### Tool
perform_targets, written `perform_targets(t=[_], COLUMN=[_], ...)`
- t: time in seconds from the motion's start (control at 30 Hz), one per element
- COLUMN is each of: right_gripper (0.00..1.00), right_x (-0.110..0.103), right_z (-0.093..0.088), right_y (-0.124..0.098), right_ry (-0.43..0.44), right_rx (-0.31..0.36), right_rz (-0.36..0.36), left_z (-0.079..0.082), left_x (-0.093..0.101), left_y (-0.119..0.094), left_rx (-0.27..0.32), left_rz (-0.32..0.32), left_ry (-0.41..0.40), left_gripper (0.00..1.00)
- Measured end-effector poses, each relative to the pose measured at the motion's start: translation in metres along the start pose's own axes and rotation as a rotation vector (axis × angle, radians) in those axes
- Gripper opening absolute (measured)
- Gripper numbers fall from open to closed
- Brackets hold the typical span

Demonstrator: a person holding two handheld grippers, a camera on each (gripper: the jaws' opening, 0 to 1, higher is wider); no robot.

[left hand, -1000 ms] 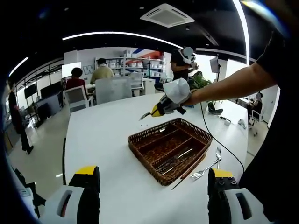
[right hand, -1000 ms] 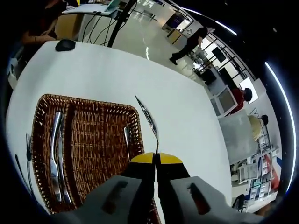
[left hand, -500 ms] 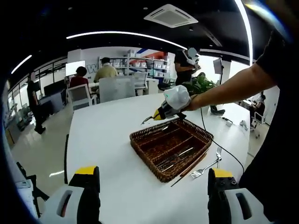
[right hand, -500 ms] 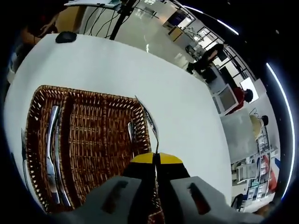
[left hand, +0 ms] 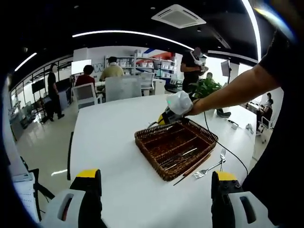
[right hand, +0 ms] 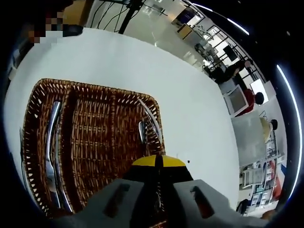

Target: Arrange the knives, forks, and spoons in their matching storage slots by inserting each utensil handle-first until every utensil is classified and aligned in the correct compartment

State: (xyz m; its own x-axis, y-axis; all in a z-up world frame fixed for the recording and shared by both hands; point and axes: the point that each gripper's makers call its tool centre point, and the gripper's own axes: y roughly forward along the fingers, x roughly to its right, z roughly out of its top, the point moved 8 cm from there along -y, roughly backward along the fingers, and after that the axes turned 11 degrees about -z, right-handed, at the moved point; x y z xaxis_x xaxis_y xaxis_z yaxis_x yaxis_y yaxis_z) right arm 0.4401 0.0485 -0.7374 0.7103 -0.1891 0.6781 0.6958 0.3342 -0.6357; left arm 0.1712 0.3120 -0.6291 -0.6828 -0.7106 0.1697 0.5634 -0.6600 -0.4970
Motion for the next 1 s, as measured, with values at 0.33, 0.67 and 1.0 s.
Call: perform_targets(t=[0.33,0.67,1.0], right_gripper=[0.0,0.0,0.0], right_x=[-0.009,-0.018,-0.026], right_z=[-0.011,-0.018,-0.016], right_y=[0.016,0.025,0.03], right_ry=[0.003,0.039,0.028], right_rx=[-0.036,-0.064,-0.062], right_rz=[0.024,0.056,0.093], left_z=[-0.005,-0.008,-0.014], left_x=[0.005,0.011,0.01], left_y=[-0.006,-0.006,-0.006], left_rx=[-0.025,-0.036,-0.039], left_rz=[0.02,0.03,0.032], left_ry=[-0.007,-0.016,-0.027], left_gripper=[1.0,1.0,1.0])
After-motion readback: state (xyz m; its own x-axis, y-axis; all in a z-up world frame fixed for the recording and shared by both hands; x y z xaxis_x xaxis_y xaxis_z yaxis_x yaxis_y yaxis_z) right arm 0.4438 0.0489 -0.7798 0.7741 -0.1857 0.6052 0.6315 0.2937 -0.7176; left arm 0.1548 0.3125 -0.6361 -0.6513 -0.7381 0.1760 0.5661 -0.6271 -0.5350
